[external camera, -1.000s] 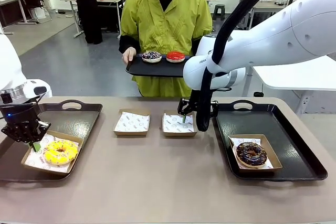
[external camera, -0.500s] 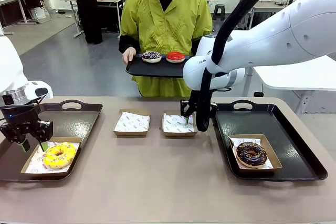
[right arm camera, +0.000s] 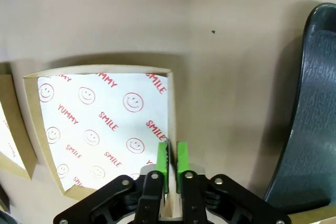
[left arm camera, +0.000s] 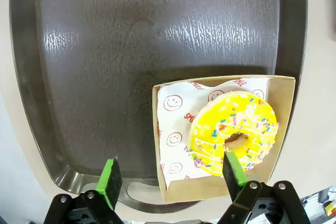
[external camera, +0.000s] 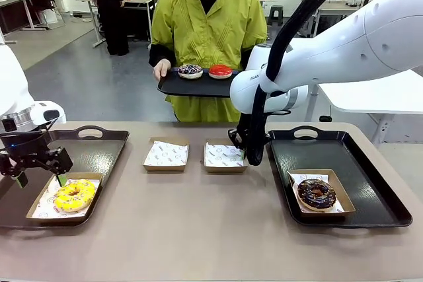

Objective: Individually package the donuts and arrange them on the tray.
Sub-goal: Place the picked Paper togo box on the Handle tray while simultaneously picking up another Paper togo box from the table with the other hand.

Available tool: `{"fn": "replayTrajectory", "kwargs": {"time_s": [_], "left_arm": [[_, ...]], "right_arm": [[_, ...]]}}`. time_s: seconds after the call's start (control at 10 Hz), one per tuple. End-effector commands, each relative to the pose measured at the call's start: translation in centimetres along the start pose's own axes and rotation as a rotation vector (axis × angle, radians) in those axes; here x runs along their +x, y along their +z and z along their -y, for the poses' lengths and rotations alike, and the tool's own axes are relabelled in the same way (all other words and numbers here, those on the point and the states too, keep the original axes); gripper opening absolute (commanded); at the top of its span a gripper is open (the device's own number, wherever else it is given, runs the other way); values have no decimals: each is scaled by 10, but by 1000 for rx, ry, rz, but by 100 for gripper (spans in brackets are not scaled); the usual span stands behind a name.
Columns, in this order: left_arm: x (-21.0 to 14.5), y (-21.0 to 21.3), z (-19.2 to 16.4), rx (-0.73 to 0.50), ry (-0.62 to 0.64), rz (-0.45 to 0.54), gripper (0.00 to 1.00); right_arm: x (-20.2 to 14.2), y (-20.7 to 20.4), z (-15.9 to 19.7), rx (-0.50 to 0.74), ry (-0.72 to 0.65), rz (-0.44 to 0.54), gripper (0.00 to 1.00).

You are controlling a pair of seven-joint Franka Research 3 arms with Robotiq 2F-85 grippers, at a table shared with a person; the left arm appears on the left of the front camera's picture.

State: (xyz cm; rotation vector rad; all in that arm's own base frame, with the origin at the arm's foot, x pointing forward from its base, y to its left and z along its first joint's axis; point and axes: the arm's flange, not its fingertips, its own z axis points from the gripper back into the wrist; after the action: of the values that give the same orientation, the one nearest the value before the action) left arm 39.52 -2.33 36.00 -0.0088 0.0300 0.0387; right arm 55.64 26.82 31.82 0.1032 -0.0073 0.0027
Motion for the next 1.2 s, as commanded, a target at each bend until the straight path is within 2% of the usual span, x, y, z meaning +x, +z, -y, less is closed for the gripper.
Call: {"fn": "replayTrajectory", "kwargs": {"time_s": [0.0,0.3,0.5,0.6,0.8,0.9,1.1], "left_arm": [[-3,1,-1,-11,4,14,100],[-5,8,-6,-36,10,8,100],[-16,30,-21,-141,-5,21,100],[-26,47,-32,-227,-22,42,100],[-50,92,-66,-493,-58,113,100],[-57,109,-91,-621,-40,146,100],[-63,127,-152,-876,29,140,100]], "right_arm": [[6,0,-4,-30,-3,16,0],[2,9,-5,-21,-20,5,0],[-12,50,-11,15,21,29,0],[-18,76,-11,28,35,51,0],[-26,136,-9,37,34,63,0],[-29,161,-11,34,41,66,0],[-22,198,-13,35,22,62,0]]}}
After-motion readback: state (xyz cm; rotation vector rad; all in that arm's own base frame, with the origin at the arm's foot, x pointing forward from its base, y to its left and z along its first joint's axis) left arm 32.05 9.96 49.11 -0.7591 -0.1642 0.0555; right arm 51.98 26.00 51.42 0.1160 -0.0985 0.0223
